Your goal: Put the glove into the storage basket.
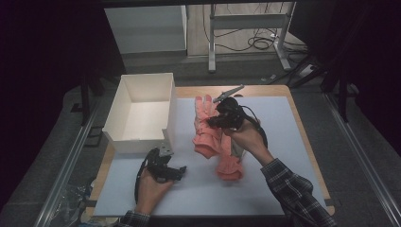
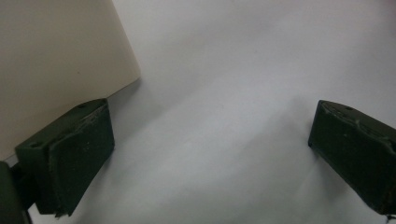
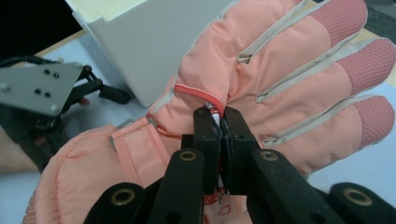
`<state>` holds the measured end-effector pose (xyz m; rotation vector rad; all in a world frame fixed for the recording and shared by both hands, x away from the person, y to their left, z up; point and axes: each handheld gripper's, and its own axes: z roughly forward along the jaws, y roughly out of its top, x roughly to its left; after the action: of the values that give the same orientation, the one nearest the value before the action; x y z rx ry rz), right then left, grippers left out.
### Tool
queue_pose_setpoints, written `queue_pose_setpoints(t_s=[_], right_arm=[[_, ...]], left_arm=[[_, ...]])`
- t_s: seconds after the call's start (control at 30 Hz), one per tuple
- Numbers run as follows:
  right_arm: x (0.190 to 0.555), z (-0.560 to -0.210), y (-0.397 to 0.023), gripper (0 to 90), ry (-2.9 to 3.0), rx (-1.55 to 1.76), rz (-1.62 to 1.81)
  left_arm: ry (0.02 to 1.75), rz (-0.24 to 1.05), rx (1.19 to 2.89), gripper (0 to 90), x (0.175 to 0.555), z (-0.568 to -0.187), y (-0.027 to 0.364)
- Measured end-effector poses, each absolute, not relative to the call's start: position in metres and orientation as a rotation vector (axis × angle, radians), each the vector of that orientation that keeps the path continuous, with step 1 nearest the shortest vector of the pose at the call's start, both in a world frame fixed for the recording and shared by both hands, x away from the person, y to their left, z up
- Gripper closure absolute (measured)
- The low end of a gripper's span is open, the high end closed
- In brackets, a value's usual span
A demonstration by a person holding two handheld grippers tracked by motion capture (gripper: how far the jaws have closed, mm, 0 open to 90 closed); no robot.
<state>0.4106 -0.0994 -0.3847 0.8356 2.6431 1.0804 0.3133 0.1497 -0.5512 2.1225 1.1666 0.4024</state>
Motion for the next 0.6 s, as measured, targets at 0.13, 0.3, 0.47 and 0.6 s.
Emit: queue_pose_setpoints(t_s=[0.13, 0.3, 0.47, 0.6], right_arm=[[0.404, -0.384, -0.11, 85.7, 2.632, 0.839, 1.063], [0.391, -0.384, -0.129, 85.7, 2.62, 0.851, 1.042], [0.379, -0.389, -0.149, 85.7, 2.616, 0.876, 1.01], [0.372, -0.397, -0.162, 85.7, 2.612, 0.901, 0.987]], left_arm=[[1.167, 0.403, 2.123, 0.1, 0.313, -0.551, 0.15], [1.167, 0.403, 2.123, 0.1, 0.313, -0.551, 0.15], [1.166, 0.401, 2.125, 0.1, 0.313, -0.551, 0.15], [1.166, 0.4, 2.124, 0.1, 0.313, -0.551, 0.15]])
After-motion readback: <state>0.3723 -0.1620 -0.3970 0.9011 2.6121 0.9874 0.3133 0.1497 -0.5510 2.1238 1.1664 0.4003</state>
